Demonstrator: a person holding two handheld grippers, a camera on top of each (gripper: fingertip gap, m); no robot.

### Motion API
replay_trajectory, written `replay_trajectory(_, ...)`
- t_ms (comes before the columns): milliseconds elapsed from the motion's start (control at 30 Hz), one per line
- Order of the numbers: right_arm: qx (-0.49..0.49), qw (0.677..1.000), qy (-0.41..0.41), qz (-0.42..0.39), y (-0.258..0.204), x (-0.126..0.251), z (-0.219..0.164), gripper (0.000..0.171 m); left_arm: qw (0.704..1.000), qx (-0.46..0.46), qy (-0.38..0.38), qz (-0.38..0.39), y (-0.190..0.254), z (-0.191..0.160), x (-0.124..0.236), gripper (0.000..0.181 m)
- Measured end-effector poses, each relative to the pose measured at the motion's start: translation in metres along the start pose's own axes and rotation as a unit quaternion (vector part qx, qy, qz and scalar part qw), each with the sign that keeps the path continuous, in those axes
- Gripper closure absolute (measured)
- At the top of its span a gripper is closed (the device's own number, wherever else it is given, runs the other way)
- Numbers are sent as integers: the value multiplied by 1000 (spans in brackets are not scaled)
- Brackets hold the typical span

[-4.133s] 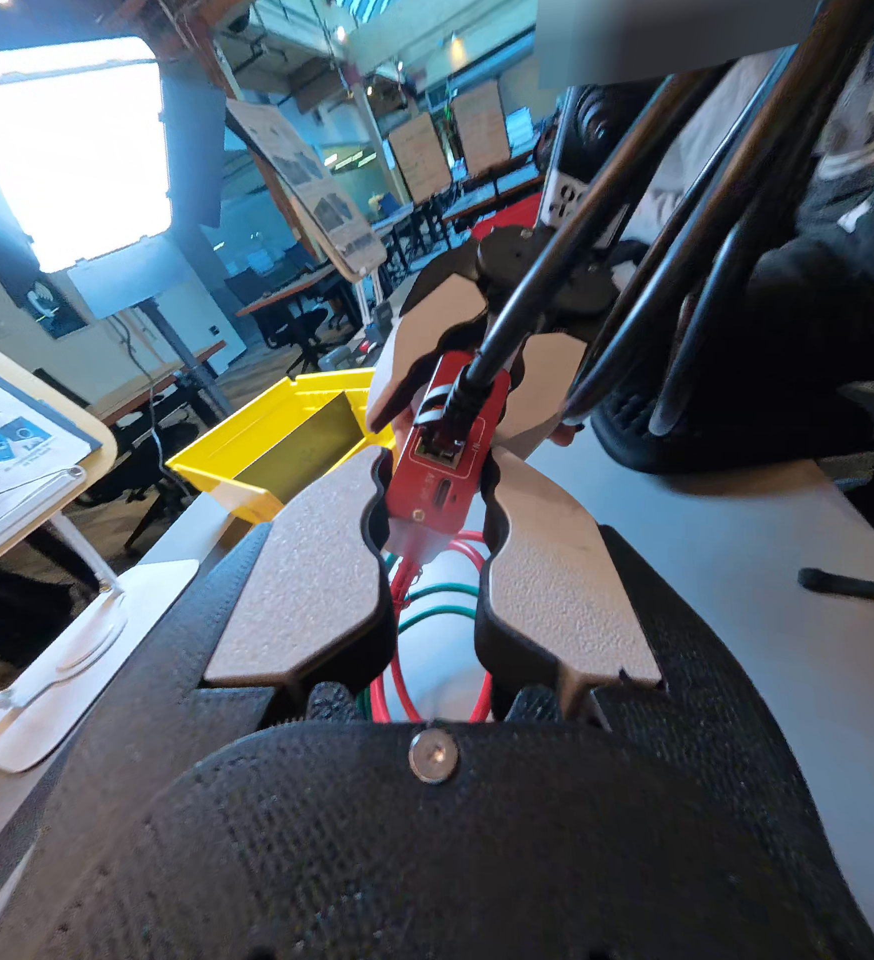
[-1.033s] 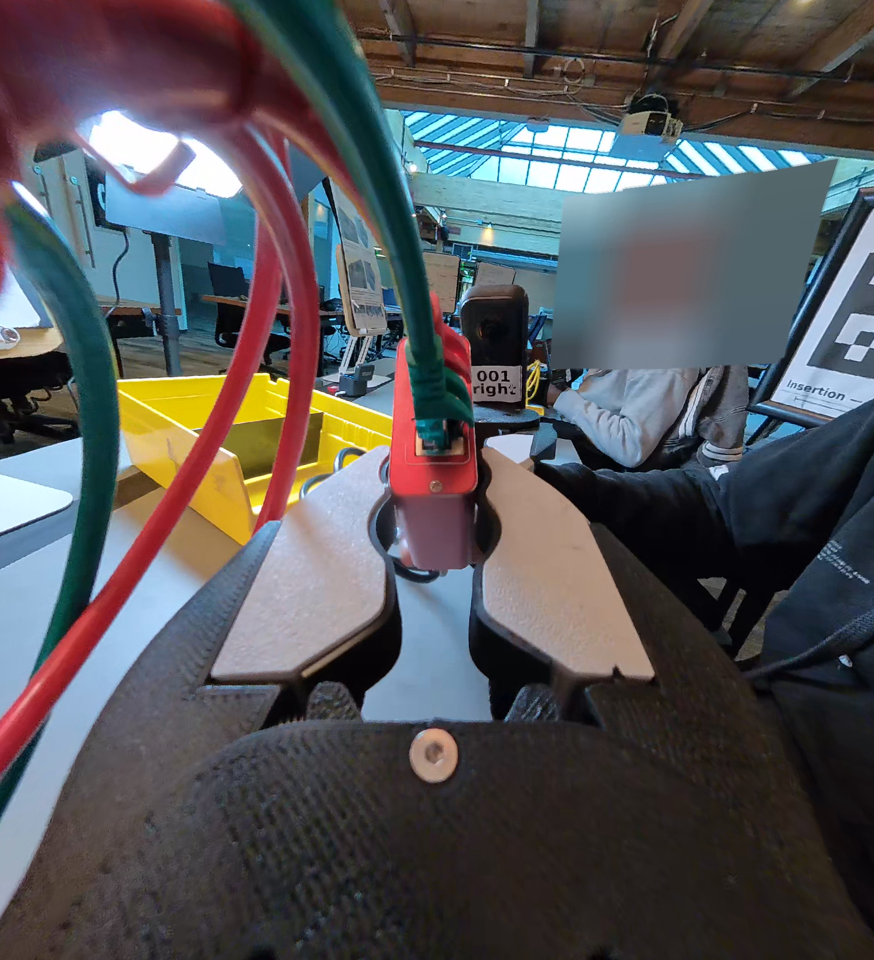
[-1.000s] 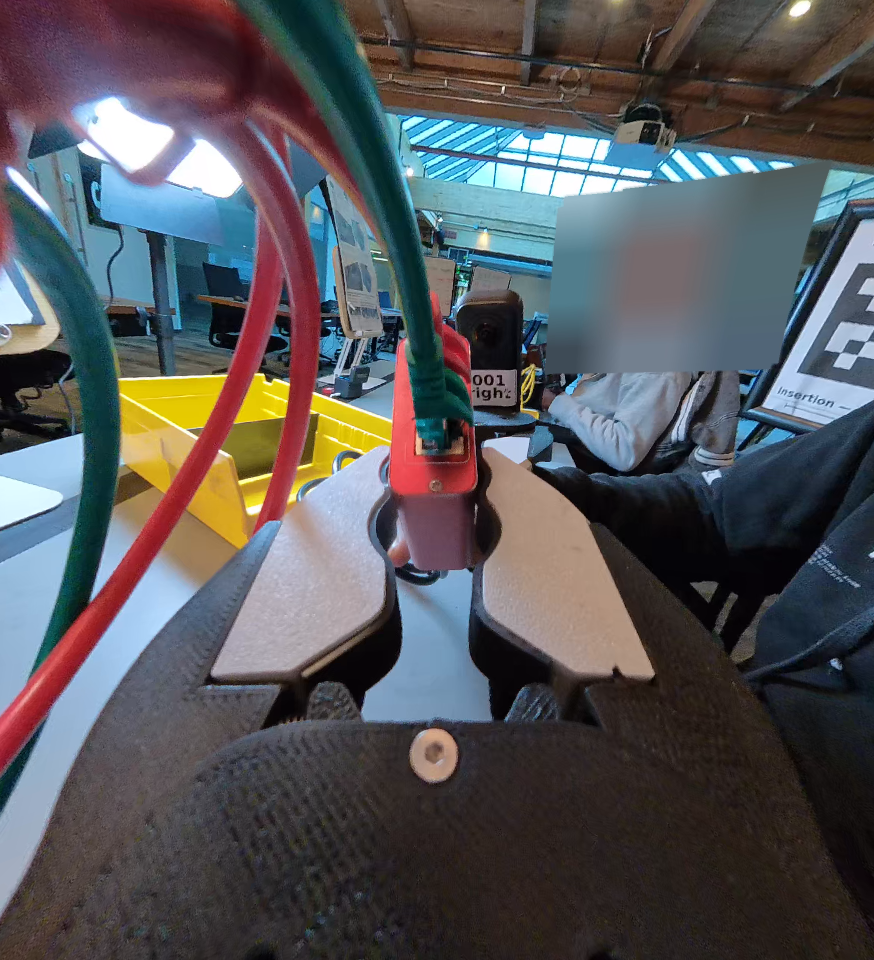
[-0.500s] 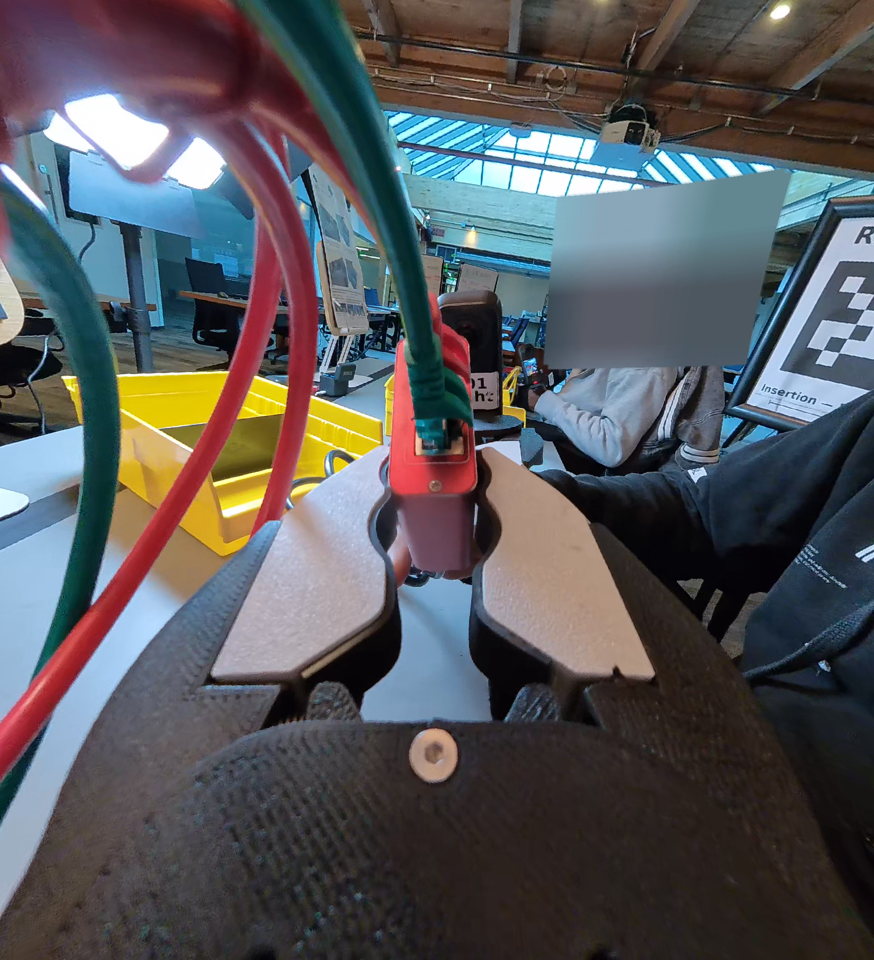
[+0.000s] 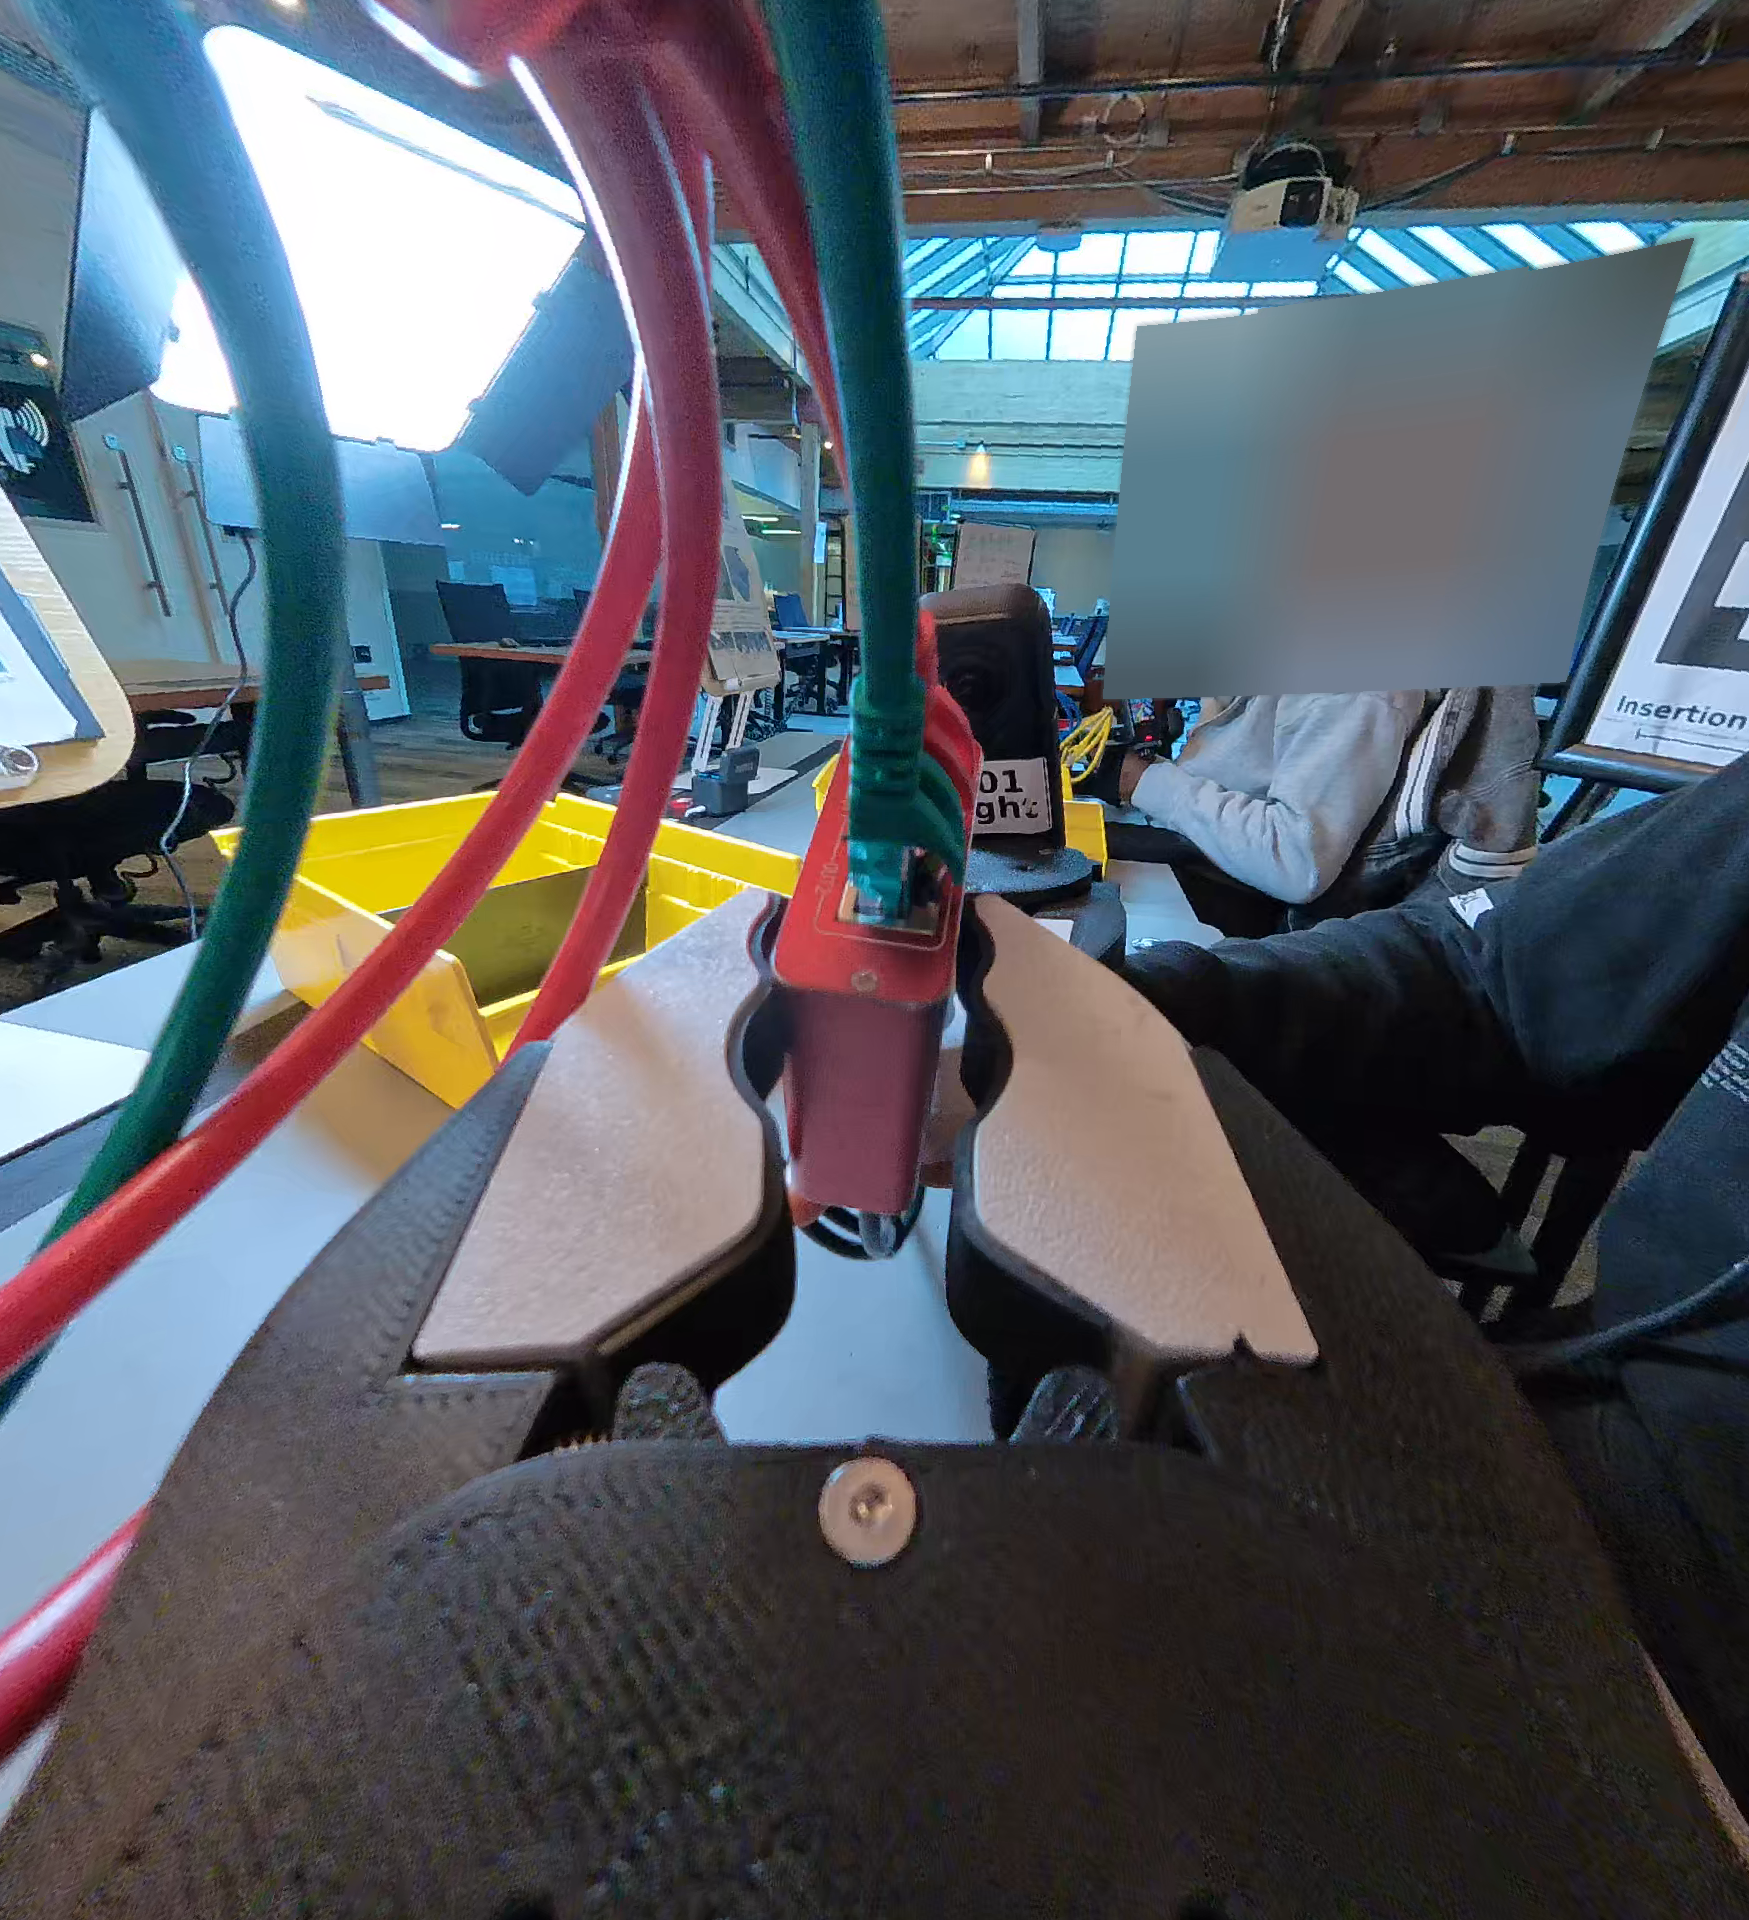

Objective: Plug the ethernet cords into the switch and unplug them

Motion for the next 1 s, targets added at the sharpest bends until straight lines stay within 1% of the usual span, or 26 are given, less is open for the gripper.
replay_trajectory(133, -4, 1000, 13, -18, 1, -2, 4, 157, 1000, 12, 6, -4, -1, 4, 3, 152)
replay_trajectory(400, 14, 999, 2, -37, 1, -8, 3, 156, 998, -53, -25, 9, 2, 9, 6, 154)
replay_trajectory(433, 14, 998, -17, -58, 7, -7, -2, 157, 998, -59, -16, 9, 3, 11, 7, 154)
replay_trajectory(467, 20, 994, -55, -98, 20, -3, -16, 157, 998, -45, 44, -22, 11, 27, 11, 155)
replay_trajectory(500, -21, 994, -51, -92, 28, 2, -27, 157, 994, -32, 90, -46, 19, 48, 17, 154)
replay_trajectory(533, -69, 996, -7, -60, 24, 5, -20, 158, 994, -73, 82, -22, 21, 61, 22, 154)
replay_trajectory(567, -37, 998, 6, -49, 14, 4, -5, 157, 990, -131, 55, 20, 18, 64, 26, 154)
replay_trajectory(600, 12, 999, 9, -49, 4, 0, 10, 157, 989, -138, 40, 46, 11, 62, 32, 154)
replay_trajectory(667, 45, 998, 15, -39, -8, -5, 34, 157, 995, -70, 26, 60, -8, 53, 40, 154)
replay_trajectory(733, 57, 997, 13, -49, -6, 1, 46, 158, 994, -49, 8, 94, -26, 43, 46, 154)
replay_trajectory(800, 54, 996, 24, -66, 0, 16, 56, 157, 995, -24, -18, 96, -33, 32, 45, 154)
replay_trajectory(867, 62, 992, 33, -102, 10, 35, 70, 157, 994, -12, -43, 99, -36, 20, 39, 154)
replay_trajectory(1000, 104, 975, 14, -197, 37, 74, 109, 157, 993, 12, -80, 87, -35, -2, 25, 154)
Point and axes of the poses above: each gripper's, where its closed fingertips meet, x back along the fingers, z out of its top, y = z × x across the jaws, the point moved 6 cm from there along x, back along the fingers, and after that the axes turned 5 degrees about y, right-handed, at the moved point
